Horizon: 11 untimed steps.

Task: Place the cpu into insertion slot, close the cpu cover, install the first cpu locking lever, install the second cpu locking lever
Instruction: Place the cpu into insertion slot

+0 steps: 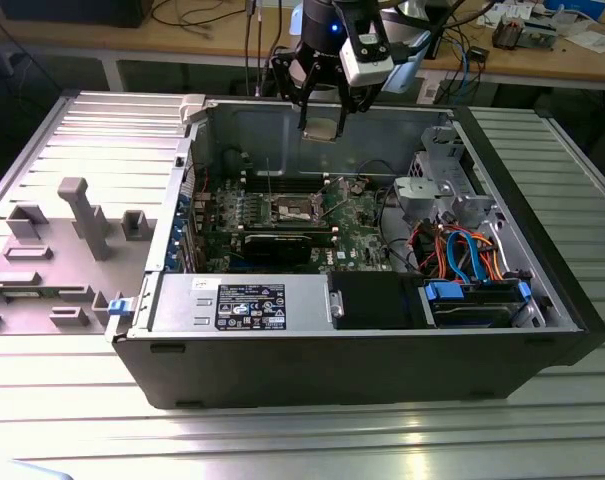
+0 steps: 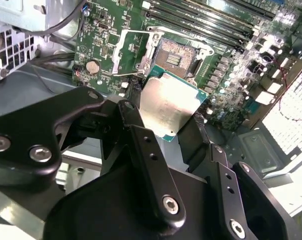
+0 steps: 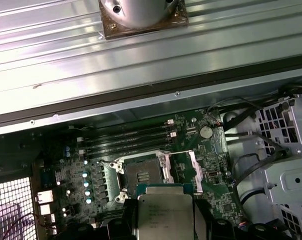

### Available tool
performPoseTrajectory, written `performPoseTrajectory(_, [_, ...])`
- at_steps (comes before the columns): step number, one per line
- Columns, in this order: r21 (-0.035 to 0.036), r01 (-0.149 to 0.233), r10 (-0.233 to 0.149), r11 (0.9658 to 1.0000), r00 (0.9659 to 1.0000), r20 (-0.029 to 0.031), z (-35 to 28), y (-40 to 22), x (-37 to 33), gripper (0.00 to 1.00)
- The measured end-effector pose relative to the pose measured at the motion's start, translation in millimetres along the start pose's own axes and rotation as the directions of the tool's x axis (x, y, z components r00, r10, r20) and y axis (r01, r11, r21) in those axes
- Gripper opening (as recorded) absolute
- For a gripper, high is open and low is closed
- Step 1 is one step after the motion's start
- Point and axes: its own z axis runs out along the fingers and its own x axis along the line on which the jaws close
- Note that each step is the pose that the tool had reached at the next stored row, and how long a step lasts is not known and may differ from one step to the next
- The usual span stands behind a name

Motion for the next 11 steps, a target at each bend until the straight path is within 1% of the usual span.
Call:
performPoseTrajectory(4, [-0.0004, -0.003, 0.003, 1.0, 1.0, 0.0004, 0.3, -2.5, -0.5, 0.54])
performPoseTrajectory(5, [-0.0002, -0.027, 0.027, 0.9996, 0.9996, 0.0022, 0.4, -2.6, -0.5, 0.54])
performPoseTrajectory(6, [-0.0008, -0.04, 0.04, 0.9992, 0.9992, 0.0033, 0.5, -2.6, -0.5, 0.54])
performPoseTrajectory(11, [-0.0009, -0.041, 0.041, 0.9992, 0.9992, 0.0034, 0.6, -2.6, -0.5, 0.54])
